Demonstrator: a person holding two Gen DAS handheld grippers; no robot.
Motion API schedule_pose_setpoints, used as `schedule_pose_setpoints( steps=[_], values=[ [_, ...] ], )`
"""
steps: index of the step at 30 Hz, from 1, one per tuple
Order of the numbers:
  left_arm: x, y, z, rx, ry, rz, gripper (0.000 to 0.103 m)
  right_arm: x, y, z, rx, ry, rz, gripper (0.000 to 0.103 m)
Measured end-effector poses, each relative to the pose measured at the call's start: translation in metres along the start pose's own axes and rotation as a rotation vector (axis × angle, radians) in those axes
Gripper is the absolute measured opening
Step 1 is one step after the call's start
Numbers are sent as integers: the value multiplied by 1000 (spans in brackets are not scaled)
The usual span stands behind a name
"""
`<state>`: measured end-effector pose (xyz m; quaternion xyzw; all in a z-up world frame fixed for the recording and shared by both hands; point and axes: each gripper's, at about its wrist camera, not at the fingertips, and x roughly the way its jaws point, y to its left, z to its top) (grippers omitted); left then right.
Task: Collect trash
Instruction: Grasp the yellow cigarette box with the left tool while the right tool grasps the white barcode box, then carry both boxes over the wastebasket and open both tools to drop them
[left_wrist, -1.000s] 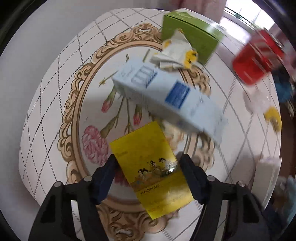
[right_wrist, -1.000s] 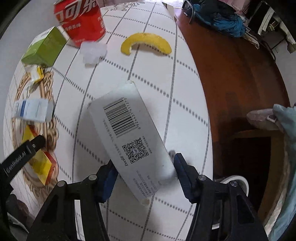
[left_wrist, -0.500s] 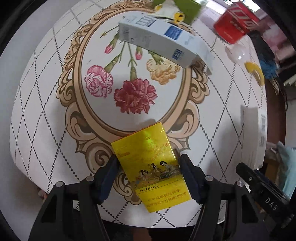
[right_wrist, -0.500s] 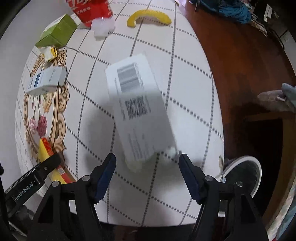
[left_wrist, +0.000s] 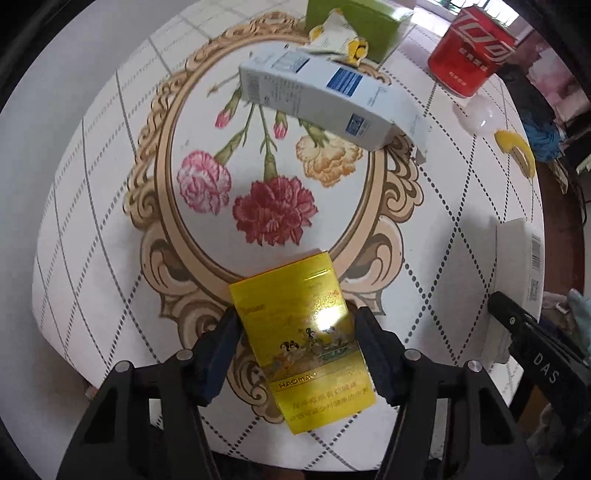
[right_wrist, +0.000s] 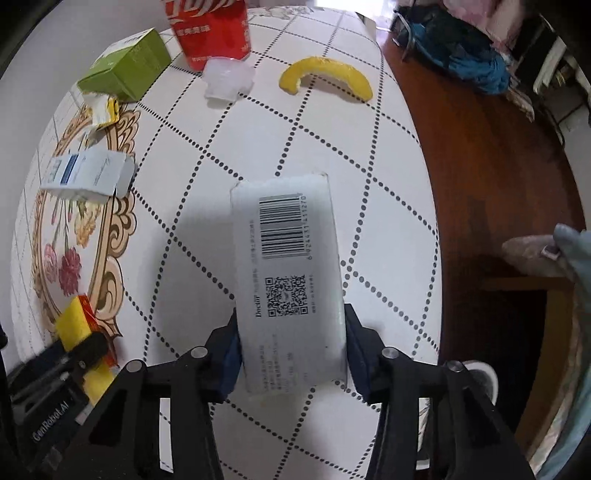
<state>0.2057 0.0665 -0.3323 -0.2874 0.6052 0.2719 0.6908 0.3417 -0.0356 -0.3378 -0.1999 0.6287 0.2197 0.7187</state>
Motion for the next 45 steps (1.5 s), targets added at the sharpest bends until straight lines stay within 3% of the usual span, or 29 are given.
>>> schedule_pose_setpoints(
  steps=[6, 15, 20, 27, 32, 35, 45],
  values=[
    [-17, -19, 0, 87, -80, 47, 59, -12, 0, -19, 2, -57, 0, 49],
    [-101, -55, -17, 246, -309, 28, 58, -100, -34, -61, 67, -256, -13, 48],
    [-155, -82, -39, 333, -409, -38, 57, -139, -78, -84, 142, -317, 13, 48],
    [-205, -141, -77, 467, -473, -178, 57, -189, -146, -139, 271, -399, 3, 48],
    [-217, -200, -118, 591, -458, -289, 57, -208, -206, -191, 382, -408, -35, 48],
    [-204, -236, -142, 662, -409, -327, 57, -208, -241, -222, 445, -389, -64, 48],
    [-106, -317, -199, 825, -143, -352, 57, -126, -326, -297, 610, -199, -81, 48]
  ],
)
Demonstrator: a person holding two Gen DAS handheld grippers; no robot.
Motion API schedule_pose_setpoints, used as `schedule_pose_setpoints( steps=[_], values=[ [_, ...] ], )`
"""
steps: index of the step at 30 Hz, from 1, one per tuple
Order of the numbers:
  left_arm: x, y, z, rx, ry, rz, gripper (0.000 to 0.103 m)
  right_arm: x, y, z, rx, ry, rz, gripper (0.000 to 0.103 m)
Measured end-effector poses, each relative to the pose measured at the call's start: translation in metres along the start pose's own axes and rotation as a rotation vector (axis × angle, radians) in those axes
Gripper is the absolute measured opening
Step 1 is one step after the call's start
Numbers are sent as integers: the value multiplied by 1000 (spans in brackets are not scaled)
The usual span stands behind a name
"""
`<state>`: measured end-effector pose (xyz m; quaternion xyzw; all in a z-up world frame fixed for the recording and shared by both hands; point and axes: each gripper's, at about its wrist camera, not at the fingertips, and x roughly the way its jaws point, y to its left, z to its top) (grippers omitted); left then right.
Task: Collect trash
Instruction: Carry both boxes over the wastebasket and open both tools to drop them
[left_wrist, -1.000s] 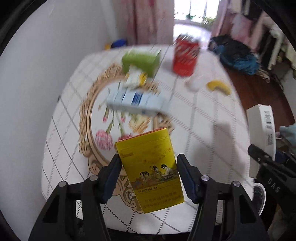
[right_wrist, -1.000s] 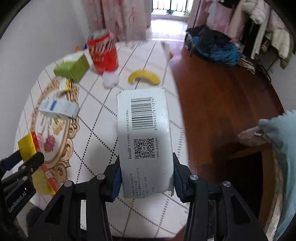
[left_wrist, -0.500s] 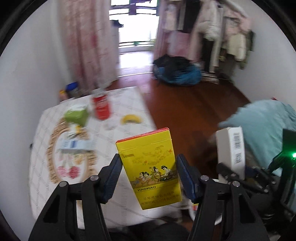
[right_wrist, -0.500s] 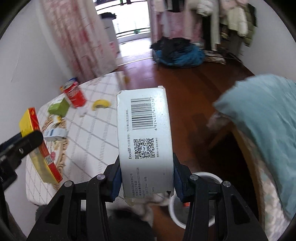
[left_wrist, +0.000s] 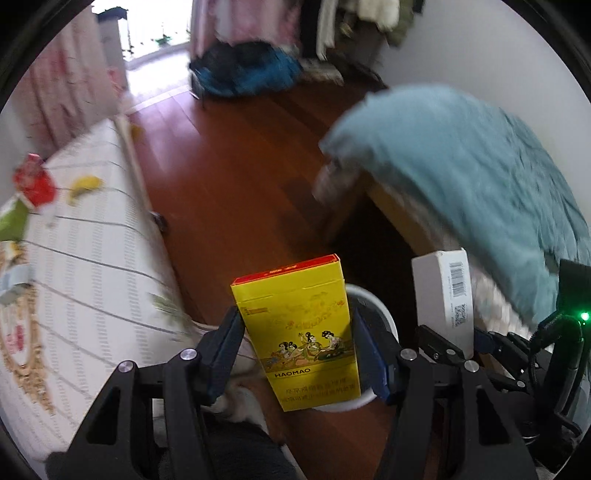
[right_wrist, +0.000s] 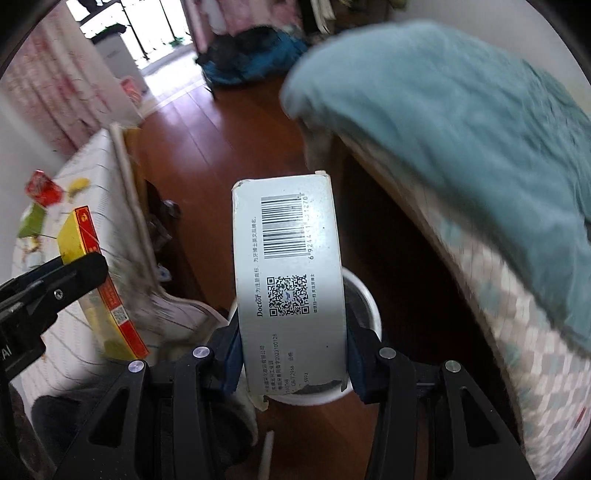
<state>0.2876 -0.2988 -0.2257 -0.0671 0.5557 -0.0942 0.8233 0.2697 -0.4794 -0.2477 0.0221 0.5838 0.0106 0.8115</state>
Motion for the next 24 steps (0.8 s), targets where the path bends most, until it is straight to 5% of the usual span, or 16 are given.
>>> schedule_pose_setpoints(
  steps=[6, 12, 15, 17, 19, 24],
  values=[
    [56, -16, 0, 5, 148, -92, 57, 56, -31, -8, 48, 107, -15, 48],
    [78, -19, 0, -14, 218, -102, 59, 91, -45, -14, 81, 163, -28, 49],
    [81, -20, -1, -11, 220, -78, 90, 106, -54, -17, 103, 189, -23, 50],
    [83, -21, -2, 11, 217, -40, 100, 113, -55, -15, 106, 205, -25, 66],
    [82, -21, -5, 33, 222, -2, 100, 115, -55, -16, 111, 217, -36, 101],
    [73, -20, -14, 62, 196, 86, 100, 105, -53, -21, 119, 220, -50, 101]
  ],
)
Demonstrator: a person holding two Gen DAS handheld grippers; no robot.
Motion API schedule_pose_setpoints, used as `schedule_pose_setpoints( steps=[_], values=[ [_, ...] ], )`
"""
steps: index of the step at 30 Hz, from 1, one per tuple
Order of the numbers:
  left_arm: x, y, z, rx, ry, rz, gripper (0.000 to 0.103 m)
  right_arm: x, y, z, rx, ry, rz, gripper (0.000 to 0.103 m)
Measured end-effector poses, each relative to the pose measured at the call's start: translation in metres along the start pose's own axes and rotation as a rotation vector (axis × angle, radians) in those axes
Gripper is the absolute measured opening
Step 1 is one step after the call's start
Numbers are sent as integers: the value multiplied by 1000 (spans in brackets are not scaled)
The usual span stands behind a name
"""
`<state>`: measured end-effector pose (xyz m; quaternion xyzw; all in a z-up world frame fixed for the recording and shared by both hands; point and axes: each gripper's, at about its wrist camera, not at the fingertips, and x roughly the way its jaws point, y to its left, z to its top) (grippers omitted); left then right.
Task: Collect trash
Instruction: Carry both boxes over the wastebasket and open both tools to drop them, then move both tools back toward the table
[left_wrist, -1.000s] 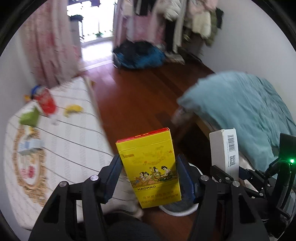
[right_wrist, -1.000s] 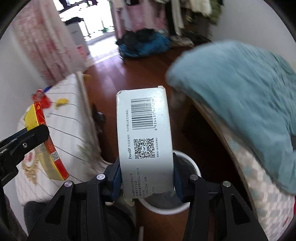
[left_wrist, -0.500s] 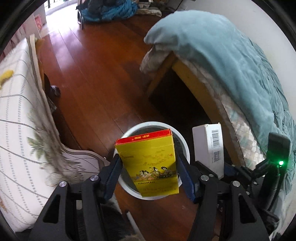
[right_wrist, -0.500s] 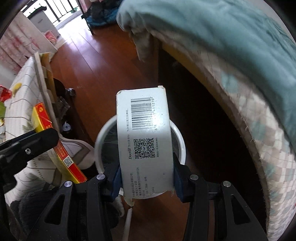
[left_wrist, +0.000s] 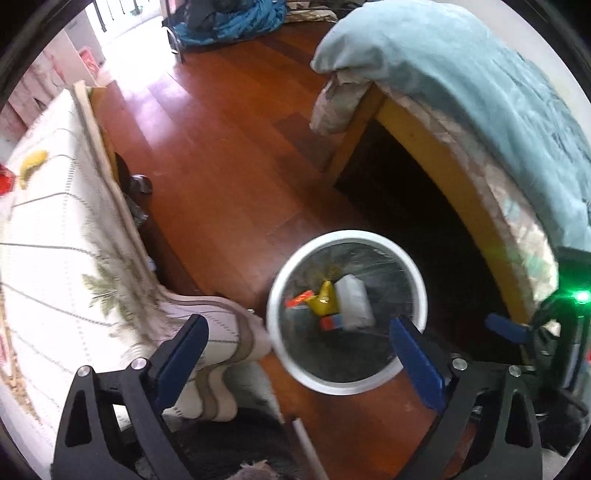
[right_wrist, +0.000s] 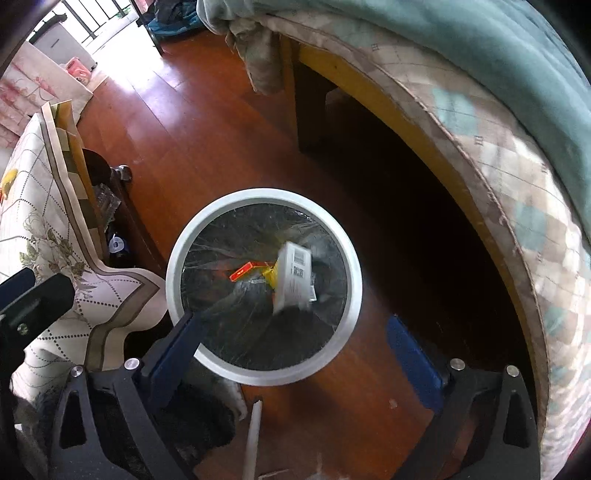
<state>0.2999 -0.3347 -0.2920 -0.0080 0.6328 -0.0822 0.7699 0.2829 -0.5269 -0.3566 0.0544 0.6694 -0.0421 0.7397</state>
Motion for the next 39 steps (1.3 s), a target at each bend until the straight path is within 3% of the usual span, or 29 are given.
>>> schedule_pose_setpoints(
  steps=[13, 26, 34, 39],
  values=[
    [-61, 8, -25, -24, -79, 86, 100, -75, 5, -38, -3, -78, -32, 101],
    [-151, 18, -59, -20, -205, 36, 100, -179, 15, -78, 8, -208, -16, 101],
    [-202, 46, -63, -81, -312, 54, 100, -229, 39, -83, 8, -277, 11, 101],
    [-210, 99, -54, -202, -364, 85, 100, -239, 89, -62, -52, -295, 58, 102]
  ],
)
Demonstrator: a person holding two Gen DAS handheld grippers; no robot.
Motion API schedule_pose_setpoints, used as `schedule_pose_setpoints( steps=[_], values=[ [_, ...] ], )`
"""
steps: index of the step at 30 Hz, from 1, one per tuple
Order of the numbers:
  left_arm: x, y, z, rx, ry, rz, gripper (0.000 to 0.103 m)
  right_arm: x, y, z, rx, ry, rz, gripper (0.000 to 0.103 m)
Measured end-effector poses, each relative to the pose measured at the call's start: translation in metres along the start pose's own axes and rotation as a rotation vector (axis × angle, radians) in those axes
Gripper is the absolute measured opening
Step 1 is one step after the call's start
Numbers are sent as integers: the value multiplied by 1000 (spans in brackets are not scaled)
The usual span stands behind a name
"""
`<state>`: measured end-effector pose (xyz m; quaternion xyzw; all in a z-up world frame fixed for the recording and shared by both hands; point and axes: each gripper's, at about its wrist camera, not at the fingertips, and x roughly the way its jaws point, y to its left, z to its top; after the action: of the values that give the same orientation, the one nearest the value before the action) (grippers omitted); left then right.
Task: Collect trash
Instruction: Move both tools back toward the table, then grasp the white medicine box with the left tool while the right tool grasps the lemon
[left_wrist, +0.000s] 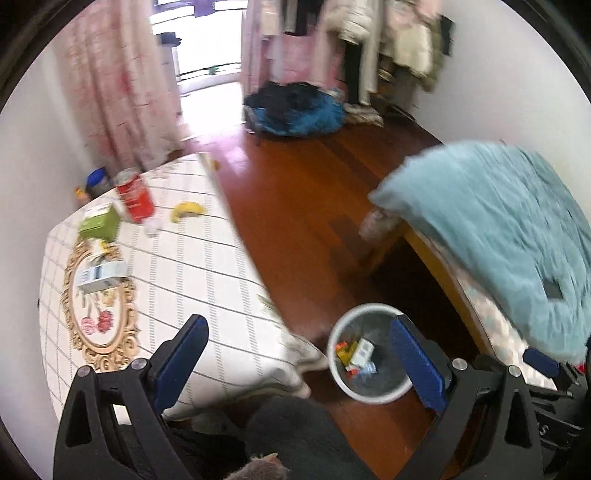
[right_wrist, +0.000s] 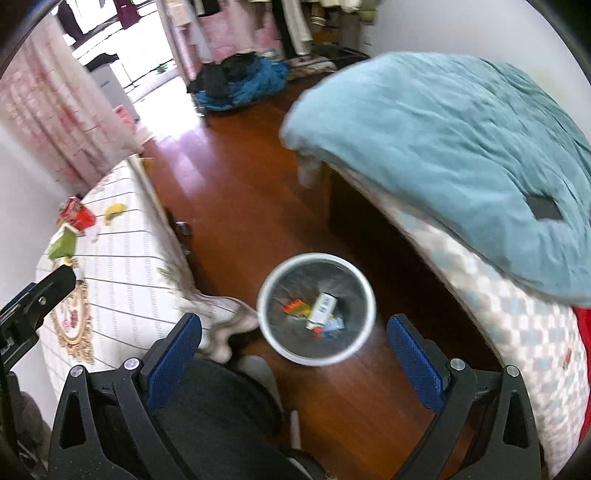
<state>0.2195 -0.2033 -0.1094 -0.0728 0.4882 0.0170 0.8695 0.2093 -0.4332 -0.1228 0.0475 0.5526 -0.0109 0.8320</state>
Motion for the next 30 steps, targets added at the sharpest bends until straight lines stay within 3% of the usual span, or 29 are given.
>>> schedule_pose_setpoints(
  steps=[6, 13, 16, 19, 22, 25, 28, 30],
  values=[
    [42, 107, 13, -199, 16, 183, 100, 36, 104, 36, -164, 15, 83, 102],
    [110, 265, -5, -539, 142, 381, 100, 120, 267, 76, -384, 66, 232, 102],
    [136, 322, -16, -714, 197, 380, 100, 165, 329, 88, -462, 89, 238, 101],
    [159, 354, -20, -843, 231, 336, 100, 210, 372, 108, -485, 97, 227, 101],
    [177, 369, -17, -917, 259, 301, 100, 249, 395, 130, -457, 115, 215, 94],
    [195, 377, -17, -1004, 283, 256, 100, 286, 405, 150, -372, 156, 220, 94],
    [200, 382, -15, -1070, 248, 228, 99, 309, 412, 160, -321, 176, 238, 93],
    [204, 383, -13, -1076, 259, 231, 99, 320, 416, 160, -304, 188, 261, 84]
  ],
)
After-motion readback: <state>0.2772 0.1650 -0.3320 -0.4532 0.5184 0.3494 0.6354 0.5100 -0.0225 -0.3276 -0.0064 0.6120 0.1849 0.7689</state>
